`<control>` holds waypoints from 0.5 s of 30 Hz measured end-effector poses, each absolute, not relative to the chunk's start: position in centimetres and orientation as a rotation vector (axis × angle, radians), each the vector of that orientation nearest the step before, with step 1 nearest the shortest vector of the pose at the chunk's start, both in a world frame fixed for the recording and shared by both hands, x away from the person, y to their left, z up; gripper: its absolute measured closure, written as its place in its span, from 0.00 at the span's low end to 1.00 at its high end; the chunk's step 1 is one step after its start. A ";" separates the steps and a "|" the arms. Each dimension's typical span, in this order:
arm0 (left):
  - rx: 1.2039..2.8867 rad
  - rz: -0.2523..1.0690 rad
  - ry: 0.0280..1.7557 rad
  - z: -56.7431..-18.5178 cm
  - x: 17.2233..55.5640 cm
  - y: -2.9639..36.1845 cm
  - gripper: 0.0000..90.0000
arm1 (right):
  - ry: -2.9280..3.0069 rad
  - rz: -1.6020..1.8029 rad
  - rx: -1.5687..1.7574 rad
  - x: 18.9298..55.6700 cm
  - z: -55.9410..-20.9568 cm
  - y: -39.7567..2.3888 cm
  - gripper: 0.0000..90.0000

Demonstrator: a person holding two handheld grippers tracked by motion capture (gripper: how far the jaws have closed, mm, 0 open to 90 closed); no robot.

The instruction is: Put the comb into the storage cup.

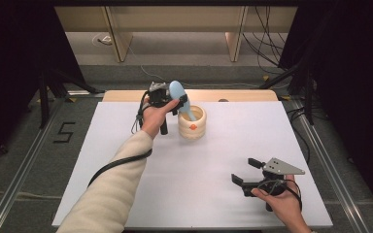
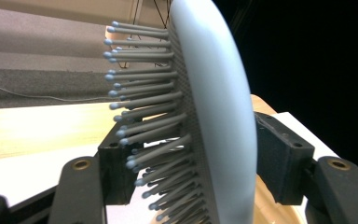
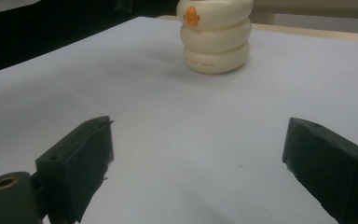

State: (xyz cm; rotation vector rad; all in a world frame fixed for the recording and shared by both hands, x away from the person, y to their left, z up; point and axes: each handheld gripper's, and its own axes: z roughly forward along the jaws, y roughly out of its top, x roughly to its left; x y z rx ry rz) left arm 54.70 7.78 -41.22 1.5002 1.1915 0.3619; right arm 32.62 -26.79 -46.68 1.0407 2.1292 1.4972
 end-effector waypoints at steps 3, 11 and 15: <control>1.506 0.358 1.191 -41.3 54.7 7.9 0.40 | 2.129 1.497 1.040 32.6 -46.7 -26.8 0.11; 1.520 0.352 1.200 -41.2 54.6 7.8 0.32 | 2.131 1.494 1.041 32.6 -46.7 -26.8 0.11; 1.533 0.369 1.196 -41.0 54.6 7.7 0.25 | 2.128 1.498 1.042 32.6 -46.7 -26.8 0.11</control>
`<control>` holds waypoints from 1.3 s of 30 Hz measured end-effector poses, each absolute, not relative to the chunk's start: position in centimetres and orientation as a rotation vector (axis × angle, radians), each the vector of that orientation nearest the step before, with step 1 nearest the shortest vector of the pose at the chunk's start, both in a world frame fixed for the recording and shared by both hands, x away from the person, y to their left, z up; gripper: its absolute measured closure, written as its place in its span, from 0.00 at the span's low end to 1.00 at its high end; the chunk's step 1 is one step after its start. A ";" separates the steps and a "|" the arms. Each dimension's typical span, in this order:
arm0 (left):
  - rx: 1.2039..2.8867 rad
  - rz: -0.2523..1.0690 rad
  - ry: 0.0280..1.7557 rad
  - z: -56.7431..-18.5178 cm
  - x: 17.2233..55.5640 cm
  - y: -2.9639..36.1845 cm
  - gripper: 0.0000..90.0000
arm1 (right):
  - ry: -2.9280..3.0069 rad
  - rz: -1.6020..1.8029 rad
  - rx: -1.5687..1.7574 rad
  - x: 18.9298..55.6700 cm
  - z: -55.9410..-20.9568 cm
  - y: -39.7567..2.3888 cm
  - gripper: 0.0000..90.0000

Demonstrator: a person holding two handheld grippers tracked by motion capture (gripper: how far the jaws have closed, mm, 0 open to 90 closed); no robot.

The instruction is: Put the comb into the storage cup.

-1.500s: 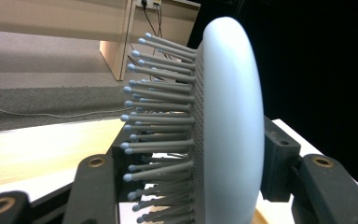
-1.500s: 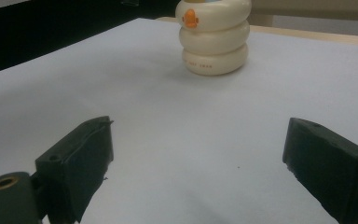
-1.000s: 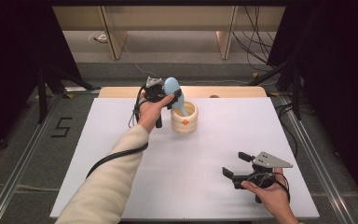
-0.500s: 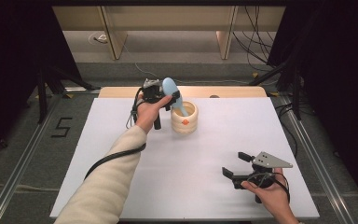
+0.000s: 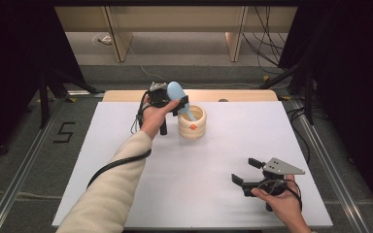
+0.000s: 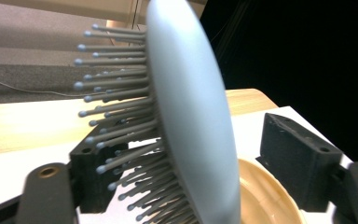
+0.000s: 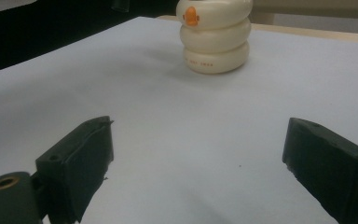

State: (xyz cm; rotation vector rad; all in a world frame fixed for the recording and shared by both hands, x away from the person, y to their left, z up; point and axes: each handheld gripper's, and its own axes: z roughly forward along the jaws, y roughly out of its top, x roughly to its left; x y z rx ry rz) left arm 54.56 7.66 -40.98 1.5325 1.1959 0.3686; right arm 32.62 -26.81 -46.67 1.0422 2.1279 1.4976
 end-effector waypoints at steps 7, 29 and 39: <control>1.550 0.407 1.191 -40.5 54.3 7.6 0.16 | 2.127 1.497 1.043 32.6 -46.7 -26.8 0.11; 1.589 0.448 1.158 -39.6 53.0 8.7 0.10 | 2.126 1.494 1.041 32.6 -46.7 -26.8 0.11; 1.610 0.447 1.137 -39.7 52.2 9.3 0.10 | 2.126 1.493 1.042 32.6 -46.7 -26.8 0.11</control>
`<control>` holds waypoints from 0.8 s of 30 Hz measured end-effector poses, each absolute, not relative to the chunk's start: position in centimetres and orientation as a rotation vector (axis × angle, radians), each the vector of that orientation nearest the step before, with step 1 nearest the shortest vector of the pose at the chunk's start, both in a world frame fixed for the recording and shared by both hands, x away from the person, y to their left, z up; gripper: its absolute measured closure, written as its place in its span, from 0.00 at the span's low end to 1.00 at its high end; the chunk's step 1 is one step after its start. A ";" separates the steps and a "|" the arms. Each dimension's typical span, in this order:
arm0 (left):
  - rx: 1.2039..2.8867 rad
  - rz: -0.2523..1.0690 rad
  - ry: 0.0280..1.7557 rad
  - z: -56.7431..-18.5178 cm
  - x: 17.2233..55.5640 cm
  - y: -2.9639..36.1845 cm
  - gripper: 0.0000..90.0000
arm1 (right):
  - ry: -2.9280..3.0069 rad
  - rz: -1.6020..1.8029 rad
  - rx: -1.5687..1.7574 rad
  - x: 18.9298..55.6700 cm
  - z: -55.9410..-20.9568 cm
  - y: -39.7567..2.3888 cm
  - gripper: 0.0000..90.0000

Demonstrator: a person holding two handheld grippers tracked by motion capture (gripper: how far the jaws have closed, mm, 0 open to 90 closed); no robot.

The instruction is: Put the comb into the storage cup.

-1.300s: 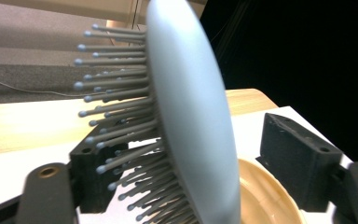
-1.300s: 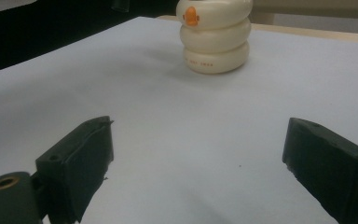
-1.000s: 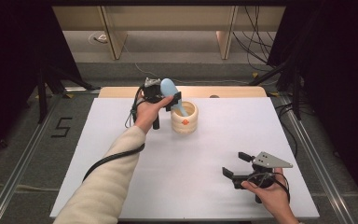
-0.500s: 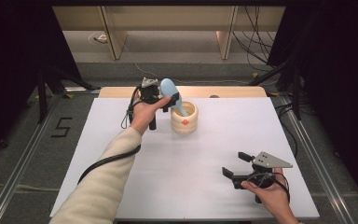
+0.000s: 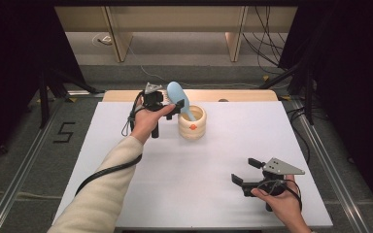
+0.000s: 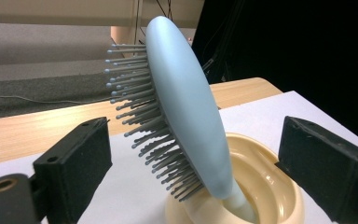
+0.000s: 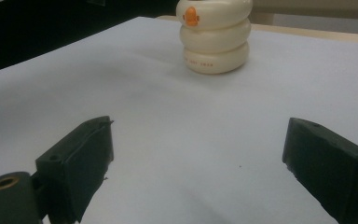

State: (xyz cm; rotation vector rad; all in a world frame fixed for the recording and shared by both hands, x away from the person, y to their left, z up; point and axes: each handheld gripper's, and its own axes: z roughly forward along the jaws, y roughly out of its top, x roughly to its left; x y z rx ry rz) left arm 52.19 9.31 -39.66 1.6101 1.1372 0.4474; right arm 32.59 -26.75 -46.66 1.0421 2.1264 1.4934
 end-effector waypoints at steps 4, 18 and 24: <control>1.620 0.453 1.129 -39.7 51.9 9.4 0.10 | 2.126 1.494 1.044 32.6 -46.7 -26.7 0.11; 1.631 0.472 1.111 -39.8 50.1 10.8 0.09 | 2.125 1.493 1.044 32.6 -46.6 -26.8 0.11; 1.642 0.484 1.089 -39.8 49.0 11.6 0.08 | 2.125 1.493 1.041 32.6 -46.6 -26.7 0.11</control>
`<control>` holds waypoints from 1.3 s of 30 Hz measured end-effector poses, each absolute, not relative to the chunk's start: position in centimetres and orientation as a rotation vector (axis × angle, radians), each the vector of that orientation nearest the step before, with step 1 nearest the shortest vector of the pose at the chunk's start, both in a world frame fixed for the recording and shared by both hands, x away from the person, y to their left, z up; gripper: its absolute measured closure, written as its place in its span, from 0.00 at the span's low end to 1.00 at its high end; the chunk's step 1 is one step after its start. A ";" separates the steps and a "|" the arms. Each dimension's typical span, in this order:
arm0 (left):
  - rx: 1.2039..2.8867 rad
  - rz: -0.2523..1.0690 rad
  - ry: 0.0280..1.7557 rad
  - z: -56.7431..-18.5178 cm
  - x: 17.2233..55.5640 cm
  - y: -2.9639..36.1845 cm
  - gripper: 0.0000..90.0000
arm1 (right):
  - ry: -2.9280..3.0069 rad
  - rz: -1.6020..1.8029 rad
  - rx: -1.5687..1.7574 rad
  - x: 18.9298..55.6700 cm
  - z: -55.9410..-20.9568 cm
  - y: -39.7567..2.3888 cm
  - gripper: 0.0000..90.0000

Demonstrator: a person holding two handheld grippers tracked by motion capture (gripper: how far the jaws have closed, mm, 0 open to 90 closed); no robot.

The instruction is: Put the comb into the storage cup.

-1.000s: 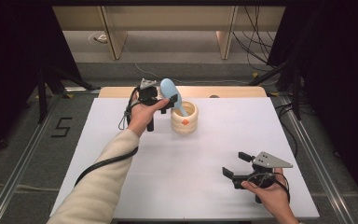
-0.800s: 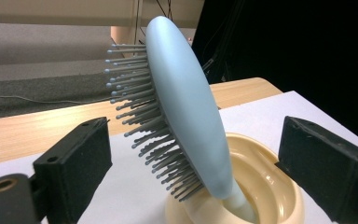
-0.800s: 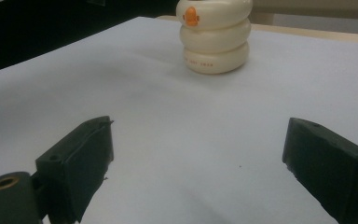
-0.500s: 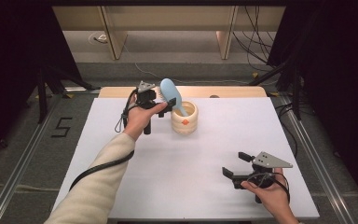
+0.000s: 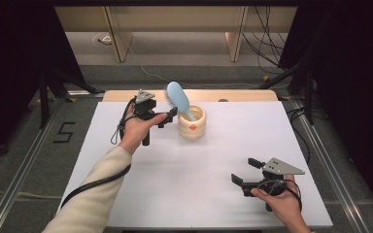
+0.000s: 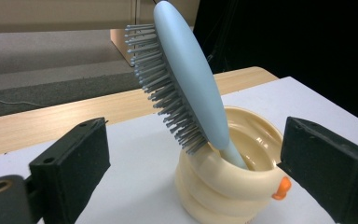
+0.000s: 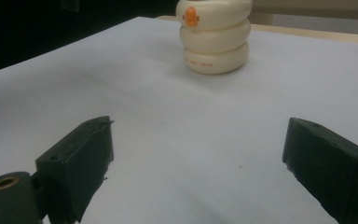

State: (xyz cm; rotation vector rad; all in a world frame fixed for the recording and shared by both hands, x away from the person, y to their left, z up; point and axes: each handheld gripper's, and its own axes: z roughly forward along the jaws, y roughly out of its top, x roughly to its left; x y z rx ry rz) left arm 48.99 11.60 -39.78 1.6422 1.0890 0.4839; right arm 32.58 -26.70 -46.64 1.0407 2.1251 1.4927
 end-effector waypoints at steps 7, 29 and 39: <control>1.656 0.487 1.069 -39.9 47.7 12.2 0.08 | 2.129 1.488 1.039 32.6 -46.7 -26.6 0.11; 1.701 0.488 1.010 -40.8 43.5 13.8 0.08 | 2.128 1.487 1.043 32.6 -46.7 -26.6 0.11; 1.718 0.493 0.974 -41.2 41.9 13.7 0.08 | 2.126 1.484 1.042 32.6 -46.6 -26.6 0.11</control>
